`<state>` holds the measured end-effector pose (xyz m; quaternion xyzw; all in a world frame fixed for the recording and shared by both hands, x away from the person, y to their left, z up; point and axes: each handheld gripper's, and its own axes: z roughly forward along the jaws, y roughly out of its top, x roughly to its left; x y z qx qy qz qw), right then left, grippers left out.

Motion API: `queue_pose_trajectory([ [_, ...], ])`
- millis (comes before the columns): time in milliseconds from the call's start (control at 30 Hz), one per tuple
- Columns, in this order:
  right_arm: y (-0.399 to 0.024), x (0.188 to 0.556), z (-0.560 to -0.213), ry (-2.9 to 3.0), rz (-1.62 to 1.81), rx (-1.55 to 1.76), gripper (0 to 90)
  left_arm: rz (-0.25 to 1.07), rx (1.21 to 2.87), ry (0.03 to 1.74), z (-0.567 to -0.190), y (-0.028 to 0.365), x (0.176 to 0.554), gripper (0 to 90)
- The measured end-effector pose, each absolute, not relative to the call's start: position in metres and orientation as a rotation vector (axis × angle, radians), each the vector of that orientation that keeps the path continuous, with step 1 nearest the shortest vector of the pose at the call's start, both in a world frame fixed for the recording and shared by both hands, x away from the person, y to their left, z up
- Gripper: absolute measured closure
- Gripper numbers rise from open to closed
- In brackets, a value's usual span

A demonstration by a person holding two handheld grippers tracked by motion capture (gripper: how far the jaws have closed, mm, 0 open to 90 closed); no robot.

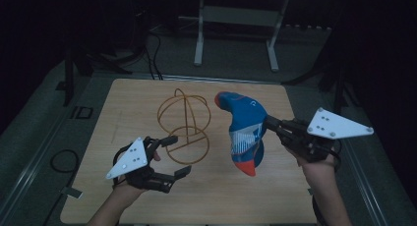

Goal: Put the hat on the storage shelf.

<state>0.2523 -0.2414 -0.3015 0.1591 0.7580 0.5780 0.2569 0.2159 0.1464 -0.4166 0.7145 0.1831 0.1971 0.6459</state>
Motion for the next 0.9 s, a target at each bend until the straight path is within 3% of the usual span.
queue_pose_trajectory([
  [100,-0.231,0.263,-0.294,2.065,1.562,0.425,90.0,0.448,1.637,0.482,-0.432,0.158,0.211,2.4],
  [533,-0.168,0.315,-0.276,2.124,1.512,0.41,90.0,0.541,1.647,0.677,-0.518,0.185,0.182,1.6],
  [900,-0.091,0.358,-0.276,2.225,1.415,0.383,90.0,0.524,1.599,0.722,-0.534,0.199,0.178,1.6],
])
